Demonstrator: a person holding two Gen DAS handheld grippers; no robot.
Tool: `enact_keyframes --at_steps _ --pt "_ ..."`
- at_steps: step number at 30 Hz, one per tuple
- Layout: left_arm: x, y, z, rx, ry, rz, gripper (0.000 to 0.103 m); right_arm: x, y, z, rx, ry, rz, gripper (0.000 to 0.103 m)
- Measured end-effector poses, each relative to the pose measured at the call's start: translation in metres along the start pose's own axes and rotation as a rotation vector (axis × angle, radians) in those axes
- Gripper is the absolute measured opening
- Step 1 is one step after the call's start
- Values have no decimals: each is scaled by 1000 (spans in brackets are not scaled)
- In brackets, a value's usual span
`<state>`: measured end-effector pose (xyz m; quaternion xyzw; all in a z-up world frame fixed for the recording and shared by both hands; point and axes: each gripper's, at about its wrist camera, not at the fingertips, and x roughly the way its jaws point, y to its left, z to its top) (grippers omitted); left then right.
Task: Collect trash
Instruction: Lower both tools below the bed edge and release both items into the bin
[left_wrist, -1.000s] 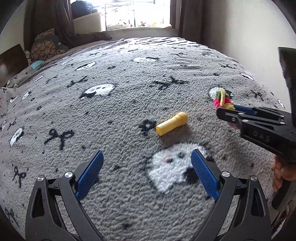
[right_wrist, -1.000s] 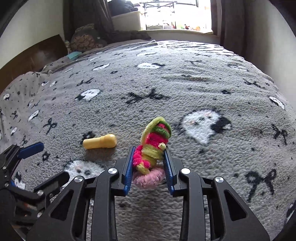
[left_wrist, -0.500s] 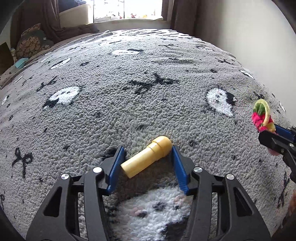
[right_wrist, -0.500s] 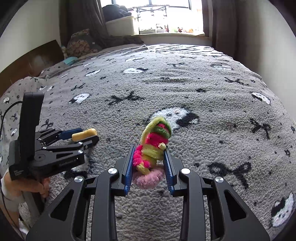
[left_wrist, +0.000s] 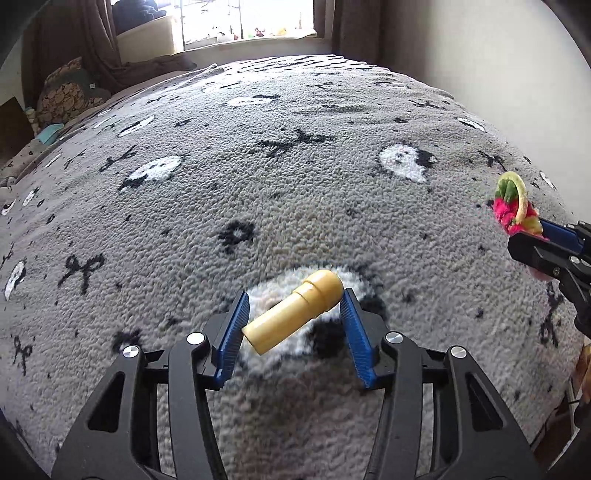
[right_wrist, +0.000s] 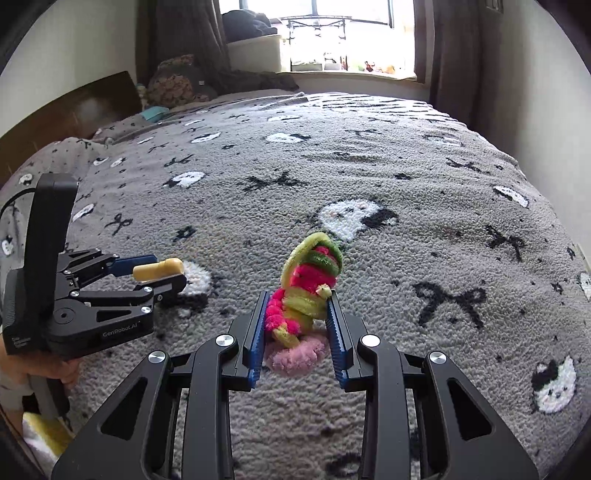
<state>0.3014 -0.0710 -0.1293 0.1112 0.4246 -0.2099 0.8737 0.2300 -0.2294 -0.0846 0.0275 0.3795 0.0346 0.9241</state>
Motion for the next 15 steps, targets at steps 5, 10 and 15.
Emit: enact_keyframes --at_steps 5,10,15 --pt "-40 -5 -27 -4 -24 7 48 -33 11 -14 -28 -28 5 31" --pt "-84 -10 -51 -4 -63 10 48 -69 20 -31 -56 -61 12 31" --pt "-132 -14 -68 -8 -126 12 48 -111 29 -47 -88 -115 13 31"
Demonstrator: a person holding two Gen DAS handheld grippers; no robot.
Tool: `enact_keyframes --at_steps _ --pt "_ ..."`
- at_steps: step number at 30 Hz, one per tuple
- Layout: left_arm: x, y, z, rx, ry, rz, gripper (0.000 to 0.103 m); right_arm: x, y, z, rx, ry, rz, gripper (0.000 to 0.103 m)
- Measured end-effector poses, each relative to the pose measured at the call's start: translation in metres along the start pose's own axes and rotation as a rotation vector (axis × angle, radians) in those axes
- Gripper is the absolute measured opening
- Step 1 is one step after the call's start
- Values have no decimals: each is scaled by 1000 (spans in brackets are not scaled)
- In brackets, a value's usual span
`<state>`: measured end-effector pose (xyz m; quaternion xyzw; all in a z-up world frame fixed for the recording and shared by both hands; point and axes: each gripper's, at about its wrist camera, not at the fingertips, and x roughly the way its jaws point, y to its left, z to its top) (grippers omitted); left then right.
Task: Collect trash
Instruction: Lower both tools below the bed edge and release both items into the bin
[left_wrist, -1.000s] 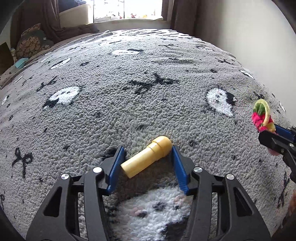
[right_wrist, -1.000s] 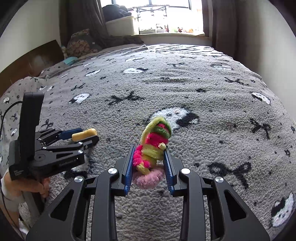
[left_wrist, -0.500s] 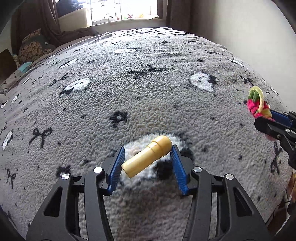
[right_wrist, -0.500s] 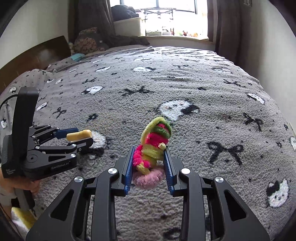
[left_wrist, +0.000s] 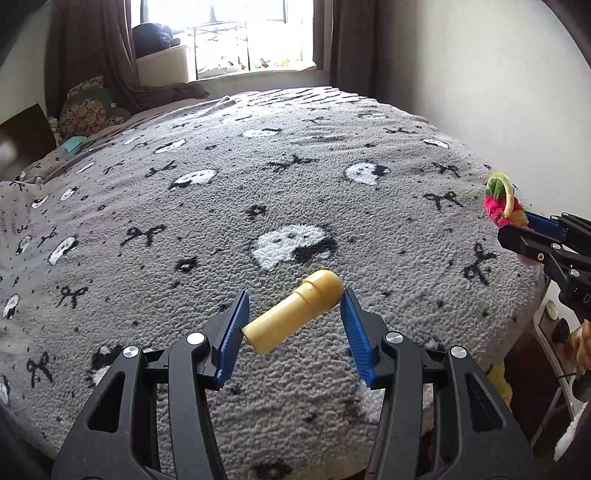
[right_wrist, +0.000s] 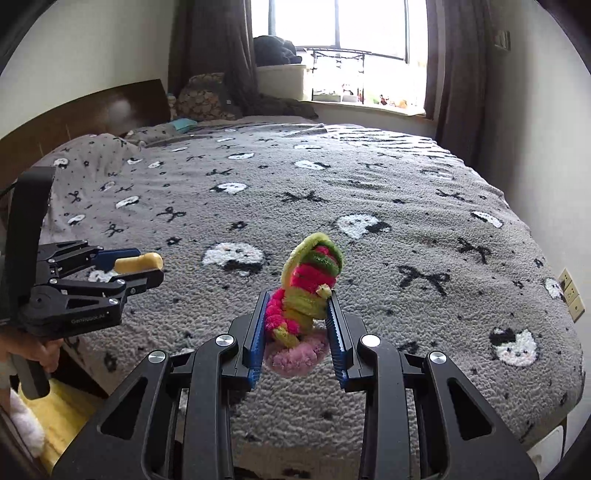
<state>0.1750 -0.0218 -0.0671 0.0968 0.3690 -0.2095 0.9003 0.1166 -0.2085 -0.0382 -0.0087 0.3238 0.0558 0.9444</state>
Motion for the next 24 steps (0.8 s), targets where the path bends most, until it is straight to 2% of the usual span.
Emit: enact_keyframes --at_steps 7,13,19,24 --pt "-64 -11 -19 2 -88 -2 48 -47 15 -21 -52 -44 12 31" --pt "-99 -34 -51 29 -127 -23 48 -74 26 -48 -75 -53 27 31" --pt "-104 -57 -90 31 -107 -81 49 -77 37 -82 -81 -2 61 31" --pt "-87 -68 -126 9 -45 -125 49 -62 40 -113 -52 79 86 31"
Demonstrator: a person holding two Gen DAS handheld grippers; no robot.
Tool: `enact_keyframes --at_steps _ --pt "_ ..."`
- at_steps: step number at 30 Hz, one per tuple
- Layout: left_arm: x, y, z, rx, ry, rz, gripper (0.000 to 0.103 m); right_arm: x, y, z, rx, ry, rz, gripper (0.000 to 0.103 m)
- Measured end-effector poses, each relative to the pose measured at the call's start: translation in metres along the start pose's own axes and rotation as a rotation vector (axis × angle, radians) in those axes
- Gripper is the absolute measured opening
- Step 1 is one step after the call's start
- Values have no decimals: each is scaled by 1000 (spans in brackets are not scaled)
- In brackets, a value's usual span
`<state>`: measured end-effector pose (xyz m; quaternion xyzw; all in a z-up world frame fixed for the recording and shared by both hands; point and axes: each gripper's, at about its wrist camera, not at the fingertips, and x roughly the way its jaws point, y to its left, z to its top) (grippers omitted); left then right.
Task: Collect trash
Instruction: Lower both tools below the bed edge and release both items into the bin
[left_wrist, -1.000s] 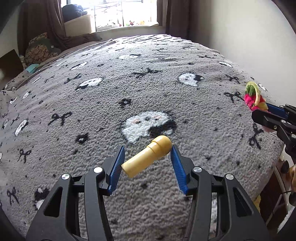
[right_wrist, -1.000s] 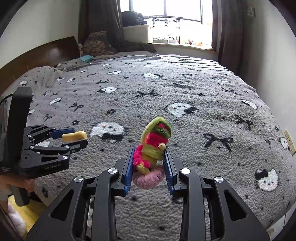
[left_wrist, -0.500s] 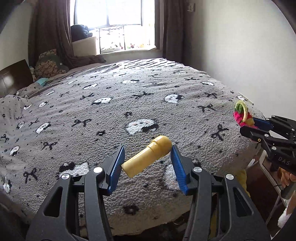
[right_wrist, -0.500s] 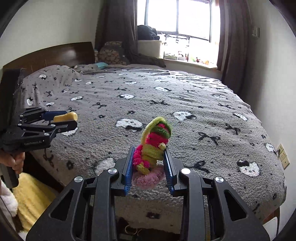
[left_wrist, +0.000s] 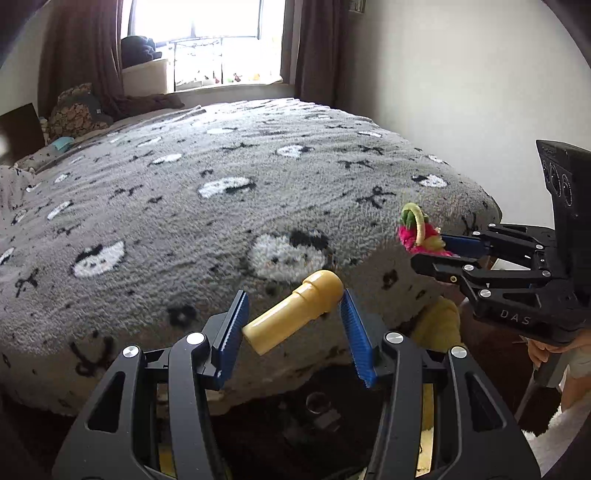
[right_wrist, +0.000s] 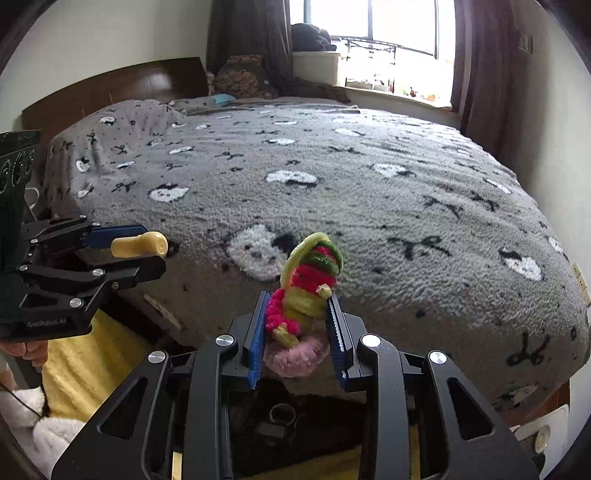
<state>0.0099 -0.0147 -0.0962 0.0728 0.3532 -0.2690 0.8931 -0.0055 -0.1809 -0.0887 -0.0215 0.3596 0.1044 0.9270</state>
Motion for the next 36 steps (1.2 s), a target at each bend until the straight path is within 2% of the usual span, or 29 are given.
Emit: enact_keyframes --at_steps 6,10,16,28,36 --pt "35 2 -43 -47 112 -11 49 27 -2 -38 56 100 15 31" --pt "57 6 -68 -67 179 9 48 45 -2 -56 72 158 3 31" --pt "92 14 -101 -93 279 26 49 78 -3 -81 124 257 33 31" --pt "149 23 -152 -165 531 -89 49 136 8 -121 194 440 109 31" --pt "161 35 -165 -187 590 -111 49 160 15 -129 189 528 125 31"
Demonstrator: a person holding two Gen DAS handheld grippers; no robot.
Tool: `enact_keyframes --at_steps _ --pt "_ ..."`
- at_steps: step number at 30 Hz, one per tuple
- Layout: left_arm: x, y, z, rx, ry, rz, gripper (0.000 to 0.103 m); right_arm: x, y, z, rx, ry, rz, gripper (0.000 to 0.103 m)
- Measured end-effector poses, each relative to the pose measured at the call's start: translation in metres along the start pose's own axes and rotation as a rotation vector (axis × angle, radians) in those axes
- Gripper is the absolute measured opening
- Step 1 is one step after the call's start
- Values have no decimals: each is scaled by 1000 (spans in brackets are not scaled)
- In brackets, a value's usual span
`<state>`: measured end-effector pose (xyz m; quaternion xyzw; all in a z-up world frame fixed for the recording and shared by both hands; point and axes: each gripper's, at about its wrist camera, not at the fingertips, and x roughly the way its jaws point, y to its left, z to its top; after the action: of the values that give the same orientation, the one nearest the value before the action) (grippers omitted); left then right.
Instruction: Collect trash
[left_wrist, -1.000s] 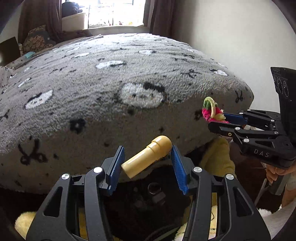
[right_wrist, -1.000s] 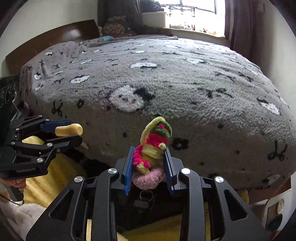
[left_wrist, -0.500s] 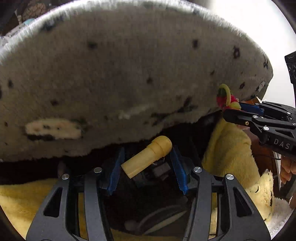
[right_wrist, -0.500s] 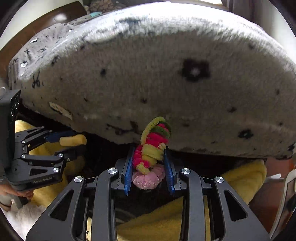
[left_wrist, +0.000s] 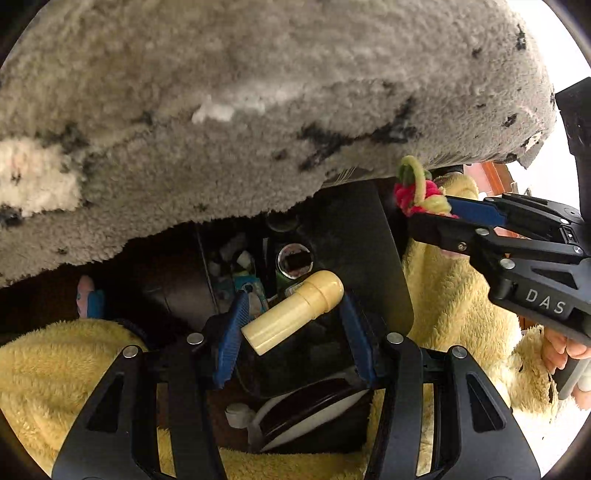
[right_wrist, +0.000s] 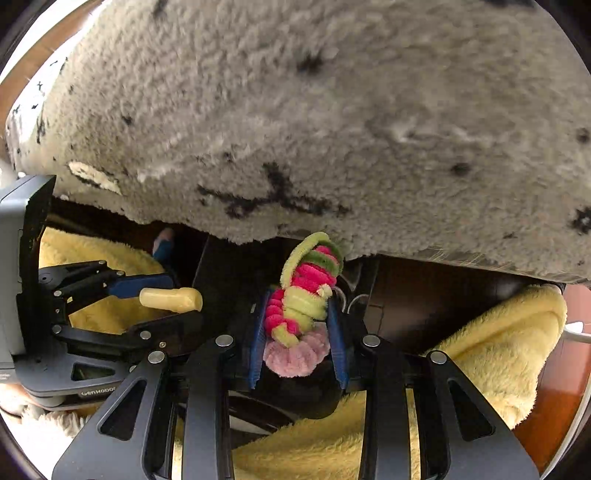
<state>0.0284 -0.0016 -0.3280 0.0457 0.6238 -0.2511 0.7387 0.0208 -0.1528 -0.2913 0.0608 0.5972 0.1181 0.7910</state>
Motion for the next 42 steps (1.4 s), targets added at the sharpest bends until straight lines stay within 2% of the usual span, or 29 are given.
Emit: enact_keyframes --at_steps 6,9,10,16,19,24,26,29,36,42 --pt "7 -5 11 -2 7 16 49 10 -3 3 -4 47 5 36" --pt "8 -6 14 -2 4 22 53 11 -3 6 3 49 9 46" --pt "8 -6 15 -2 2 24 54 9 -4 6 6 44 11 53" --pt "-3 -8 13 2 -32 41 59 -9 -11 8 24 12 -3 56" --pt "-16 -14 18 4 -58 54 65 -27 -20 10 44 -30 -18 64" --pt "-52 -18 22 7 -160 61 80 -76 -29 13 44 -187 -124 80" --pt "-77 -21 25 16 -232 71 84 -104 -31 14 38 -268 -158 90" --pt "-122 -28 32 40 -357 112 90 -144 -33 17 31 -390 -224 99" --pt "-229 -51 47 86 -653 188 94 -237 -25 25 39 -696 -309 99" --pt "-296 -67 54 109 -876 248 95 -307 -13 36 7 -957 -401 100"
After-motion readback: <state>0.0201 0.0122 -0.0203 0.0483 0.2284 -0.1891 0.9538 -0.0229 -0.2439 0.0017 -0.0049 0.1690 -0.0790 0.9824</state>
